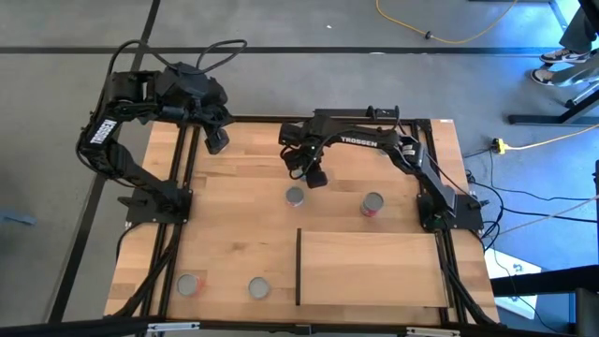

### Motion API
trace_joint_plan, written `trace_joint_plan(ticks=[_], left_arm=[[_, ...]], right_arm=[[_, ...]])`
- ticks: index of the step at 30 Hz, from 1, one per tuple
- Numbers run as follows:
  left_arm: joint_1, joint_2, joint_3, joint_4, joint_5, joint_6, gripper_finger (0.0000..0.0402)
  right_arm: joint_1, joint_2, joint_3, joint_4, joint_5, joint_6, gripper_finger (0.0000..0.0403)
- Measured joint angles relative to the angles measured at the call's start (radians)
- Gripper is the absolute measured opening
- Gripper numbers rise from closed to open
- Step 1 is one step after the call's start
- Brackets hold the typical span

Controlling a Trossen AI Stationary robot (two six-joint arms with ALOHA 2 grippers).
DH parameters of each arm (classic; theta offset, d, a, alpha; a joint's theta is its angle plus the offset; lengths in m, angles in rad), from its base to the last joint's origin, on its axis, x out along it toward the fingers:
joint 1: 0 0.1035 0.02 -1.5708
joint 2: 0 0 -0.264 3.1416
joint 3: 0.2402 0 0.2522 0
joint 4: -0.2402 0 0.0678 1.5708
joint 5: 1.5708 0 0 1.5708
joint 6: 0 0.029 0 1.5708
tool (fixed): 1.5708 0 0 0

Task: Pick and place cans onto a shelf
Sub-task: Put the canned cherries on the shelf

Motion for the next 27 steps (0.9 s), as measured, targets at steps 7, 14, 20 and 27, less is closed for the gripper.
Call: trace_joint_plan(ticks=[7,14,20,27], left_arm=[[0.000,0.000,0.000,0.000,0.000,0.002,0.0033],[0.000,0.000,0.000,0.000,0.000,0.002,0.0034],[0.000,0.000,0.000,0.000,0.001,0.001,0.0034],[0.000,0.000,0.000,0.000,0.001,0.002,0.0034]], right_arm=[[0.000,0.005,-0.001,0.020,0.027,0.084,0.0044],[0.002,-0.002,-0.003,0.057,0.118,0.144,0.0004],[0.005,-0.008,0.046,0.013,0.137,0.152,0.0002],[0.024,-0.015,0.198,-0.088,0.134,0.158,0.0002]])
